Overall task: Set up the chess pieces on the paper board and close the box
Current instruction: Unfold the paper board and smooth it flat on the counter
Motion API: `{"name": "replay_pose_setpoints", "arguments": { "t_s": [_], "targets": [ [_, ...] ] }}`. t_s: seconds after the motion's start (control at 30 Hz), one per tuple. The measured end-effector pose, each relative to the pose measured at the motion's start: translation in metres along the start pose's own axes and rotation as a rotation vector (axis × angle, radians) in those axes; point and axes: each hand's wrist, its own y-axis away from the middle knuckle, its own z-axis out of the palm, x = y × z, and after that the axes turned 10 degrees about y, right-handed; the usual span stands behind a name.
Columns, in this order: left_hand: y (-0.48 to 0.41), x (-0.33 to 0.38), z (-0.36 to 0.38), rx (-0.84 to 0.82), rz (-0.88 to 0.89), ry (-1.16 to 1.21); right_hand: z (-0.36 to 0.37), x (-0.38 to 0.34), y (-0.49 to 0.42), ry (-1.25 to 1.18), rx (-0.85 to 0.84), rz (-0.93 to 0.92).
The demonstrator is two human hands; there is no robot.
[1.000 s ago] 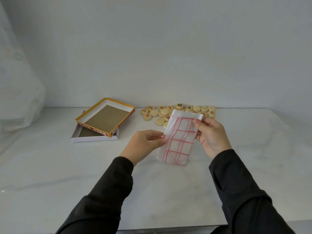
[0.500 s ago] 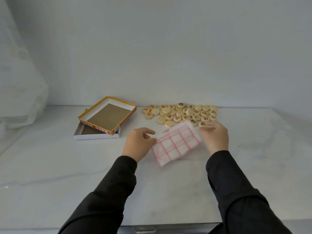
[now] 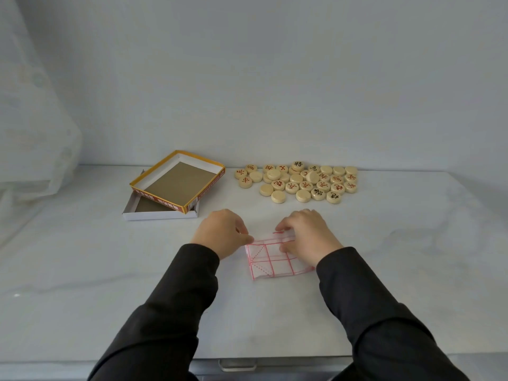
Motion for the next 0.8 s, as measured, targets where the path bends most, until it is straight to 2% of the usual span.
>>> {"name": "replay_pose_setpoints", "arguments": {
  "t_s": [0.3, 0.63, 0.8],
  "targets": [
    [-0.002, 0.004, 0.016, 0.055, 0.0, -0.045, 0.006, -0.004, -0.001, -0.001, 0.056, 0.035],
    [0.001, 0.01, 0.014, 0.159, 0.146, 0.163, 0.005, -0.005, 0.0, -0.031, 0.058, 0.082],
    [0.006, 0.016, 0.013, 0.323, 0.291, 0.37, 0.001, 0.003, -0.001, -0.086, 0.08, 0.117]
  ]
}}
